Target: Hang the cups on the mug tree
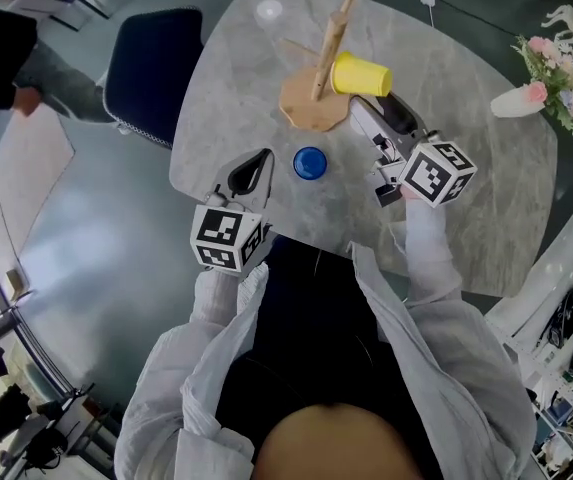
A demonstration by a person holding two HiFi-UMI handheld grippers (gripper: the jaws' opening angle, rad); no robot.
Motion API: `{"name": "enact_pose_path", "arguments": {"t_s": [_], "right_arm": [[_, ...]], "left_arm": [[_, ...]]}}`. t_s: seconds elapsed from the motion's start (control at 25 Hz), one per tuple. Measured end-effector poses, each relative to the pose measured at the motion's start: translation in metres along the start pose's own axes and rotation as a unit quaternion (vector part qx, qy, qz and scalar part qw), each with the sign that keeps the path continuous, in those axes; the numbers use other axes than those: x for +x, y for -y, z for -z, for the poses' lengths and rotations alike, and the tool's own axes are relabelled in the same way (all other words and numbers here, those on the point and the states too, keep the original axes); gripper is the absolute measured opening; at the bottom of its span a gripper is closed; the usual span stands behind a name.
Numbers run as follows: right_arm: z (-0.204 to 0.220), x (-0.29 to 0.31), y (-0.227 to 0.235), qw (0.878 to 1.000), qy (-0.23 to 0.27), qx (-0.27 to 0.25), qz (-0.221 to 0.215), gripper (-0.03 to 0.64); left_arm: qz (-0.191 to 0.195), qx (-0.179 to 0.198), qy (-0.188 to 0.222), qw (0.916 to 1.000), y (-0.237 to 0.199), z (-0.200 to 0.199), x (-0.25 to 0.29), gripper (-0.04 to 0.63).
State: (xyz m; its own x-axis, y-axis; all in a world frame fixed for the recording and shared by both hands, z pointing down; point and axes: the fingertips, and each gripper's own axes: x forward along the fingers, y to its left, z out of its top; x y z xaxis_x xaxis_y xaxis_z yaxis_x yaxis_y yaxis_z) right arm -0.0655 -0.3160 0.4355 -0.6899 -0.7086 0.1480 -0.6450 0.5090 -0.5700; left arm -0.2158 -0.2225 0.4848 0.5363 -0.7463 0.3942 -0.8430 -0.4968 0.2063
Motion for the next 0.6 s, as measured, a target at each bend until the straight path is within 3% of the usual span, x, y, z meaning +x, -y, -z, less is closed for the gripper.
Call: {"name": "enact_pose_path", "arguments": {"t_s": [0.28,0.6], "right_arm": [[0.046,-0.034,-0.021,0.996,-0.053,-0.054,0.043,0.279],[0.124,-0.034,-0.044,0.981,-0.125,-0.134,0.071,0.283]], "left_arm": [[0.015,0.011,0.003,0.9998,-0.008,-0.002,-0.013,0.002],[0.016,-0.003,-0.028,0.9995,-0.024,0.036,-0.026,0.002]]}}
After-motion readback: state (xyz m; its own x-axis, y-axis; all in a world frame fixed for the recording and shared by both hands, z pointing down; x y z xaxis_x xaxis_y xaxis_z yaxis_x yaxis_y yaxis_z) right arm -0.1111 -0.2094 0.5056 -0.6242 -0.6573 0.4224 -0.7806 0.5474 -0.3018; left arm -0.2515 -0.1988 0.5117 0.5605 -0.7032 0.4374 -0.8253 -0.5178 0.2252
